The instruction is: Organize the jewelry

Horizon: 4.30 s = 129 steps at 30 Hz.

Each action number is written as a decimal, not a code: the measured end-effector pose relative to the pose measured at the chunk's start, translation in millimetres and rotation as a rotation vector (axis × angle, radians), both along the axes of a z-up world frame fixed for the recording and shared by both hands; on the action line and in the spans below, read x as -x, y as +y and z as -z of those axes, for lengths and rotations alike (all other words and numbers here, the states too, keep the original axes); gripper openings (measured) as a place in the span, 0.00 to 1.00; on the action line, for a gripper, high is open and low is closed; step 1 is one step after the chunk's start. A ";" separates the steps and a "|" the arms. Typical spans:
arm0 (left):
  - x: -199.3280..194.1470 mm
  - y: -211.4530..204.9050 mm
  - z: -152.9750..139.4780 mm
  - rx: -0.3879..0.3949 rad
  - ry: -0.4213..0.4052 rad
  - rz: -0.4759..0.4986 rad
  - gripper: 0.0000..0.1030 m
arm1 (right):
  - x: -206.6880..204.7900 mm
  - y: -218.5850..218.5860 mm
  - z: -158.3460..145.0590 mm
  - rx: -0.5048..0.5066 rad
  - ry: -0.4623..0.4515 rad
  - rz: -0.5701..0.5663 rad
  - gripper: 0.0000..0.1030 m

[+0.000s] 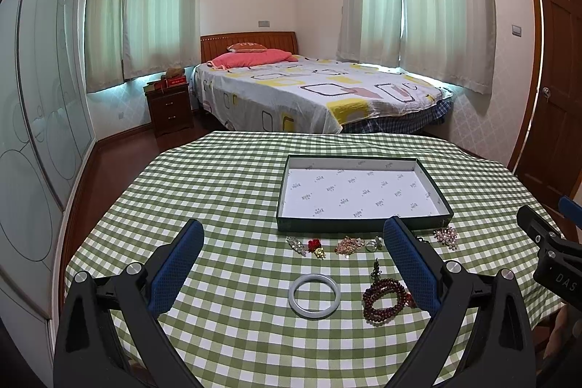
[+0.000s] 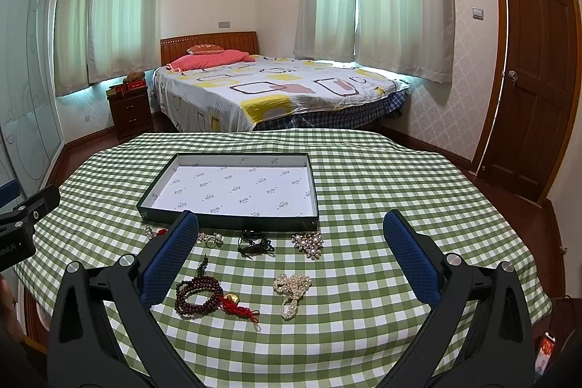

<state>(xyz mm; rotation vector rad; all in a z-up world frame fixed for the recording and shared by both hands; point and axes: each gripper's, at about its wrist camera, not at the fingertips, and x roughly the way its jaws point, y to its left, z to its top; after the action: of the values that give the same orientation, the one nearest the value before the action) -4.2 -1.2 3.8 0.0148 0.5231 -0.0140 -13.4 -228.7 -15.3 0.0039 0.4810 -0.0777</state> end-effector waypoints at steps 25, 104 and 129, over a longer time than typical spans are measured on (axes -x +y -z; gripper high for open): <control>-0.2 0.5 1.1 0.011 0.006 -0.003 0.93 | 1.4 -1.0 -2.8 0.000 -0.005 0.001 0.96; -95.1 -5.2 169.0 -0.027 0.333 0.118 0.66 | -72.4 -15.9 137.9 -0.087 0.297 -0.039 0.75; -93.2 17.6 164.2 0.007 0.327 0.041 0.66 | -88.2 -22.1 161.2 -0.040 0.327 -0.027 0.23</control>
<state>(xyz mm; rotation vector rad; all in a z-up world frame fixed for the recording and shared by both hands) 89.0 16.4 -160.4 0.0161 0.8500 -0.0591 74.7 -250.8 -176.5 0.0242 0.8092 -0.0426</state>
